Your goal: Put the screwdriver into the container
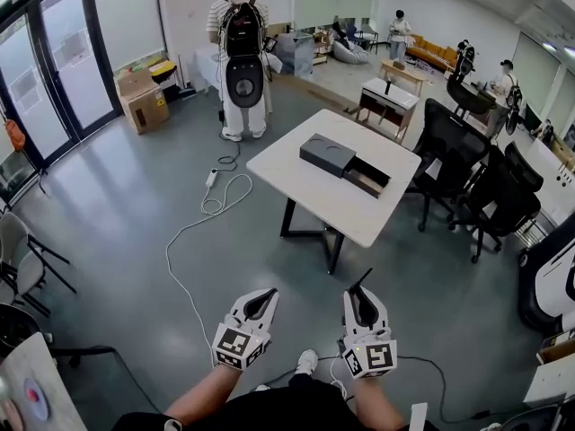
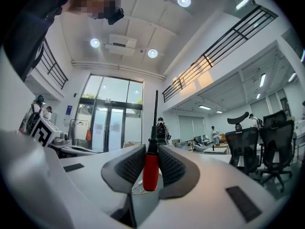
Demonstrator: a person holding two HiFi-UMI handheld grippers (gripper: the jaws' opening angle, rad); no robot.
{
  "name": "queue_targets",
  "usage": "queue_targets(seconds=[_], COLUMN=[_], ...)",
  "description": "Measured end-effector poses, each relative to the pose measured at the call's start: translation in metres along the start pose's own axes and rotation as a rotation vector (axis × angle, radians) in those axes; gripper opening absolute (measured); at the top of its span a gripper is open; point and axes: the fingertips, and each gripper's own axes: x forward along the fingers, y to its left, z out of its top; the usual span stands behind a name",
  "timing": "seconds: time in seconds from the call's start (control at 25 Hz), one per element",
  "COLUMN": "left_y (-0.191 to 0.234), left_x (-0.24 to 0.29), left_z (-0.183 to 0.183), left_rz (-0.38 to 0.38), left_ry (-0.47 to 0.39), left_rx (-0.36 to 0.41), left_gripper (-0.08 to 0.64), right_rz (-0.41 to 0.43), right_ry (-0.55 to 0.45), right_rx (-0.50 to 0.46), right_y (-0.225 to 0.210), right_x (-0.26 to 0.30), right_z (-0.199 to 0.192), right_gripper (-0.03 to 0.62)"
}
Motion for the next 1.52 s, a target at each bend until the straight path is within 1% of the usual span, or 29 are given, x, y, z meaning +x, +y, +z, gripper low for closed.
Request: queue_targets(seconds=[0.24, 0.48, 0.64, 0.88, 1.04, 1.16, 1.24, 1.52], left_y=[0.011, 0.015, 0.018, 0.032, 0.045, 0.057, 0.073, 0.137], left_x=[0.057, 0.097, 0.113, 0.134, 0.155, 0.173, 0.186, 0.234], left_z=[0.006, 0.012, 0.012, 0.015, 0.015, 0.009, 0.009, 0.033], left_rz=[0.036, 0.063, 0.066, 0.063, 0.034, 0.004, -0.013, -0.073], left_ry=[0.01, 0.017, 0.032, 0.035, 0.038, 0.047, 0.044, 0.01], left_rx=[0.012, 0.019, 0.018, 0.011, 0.009, -0.003, -0.007, 0.013], left_gripper=[0.006, 0.006, 0.006, 0.006, 0.006, 0.006, 0.006, 0.006], right_rz=[0.04, 0.084, 0.098, 0.096, 0.087, 0.073, 0.065, 0.024], right_ry=[-0.004, -0.006, -0.001, -0.003, 0.004, 0.02, 0.017, 0.005], right_rx=[0.005, 0.009, 0.02, 0.025, 0.045, 0.034, 0.024, 0.004], right_y=[-0.048, -0.079, -0.094, -0.106, -0.116, -0.124, -0.126, -0.123], right_x=[0.04, 0.066, 0.081, 0.104, 0.126, 0.151, 0.172, 0.245], right_z=[-0.004, -0.006, -0.007, -0.009, -0.016, -0.026, -0.025, -0.019], right_gripper=[0.1, 0.101, 0.101, 0.1, 0.101, 0.101, 0.101, 0.101])
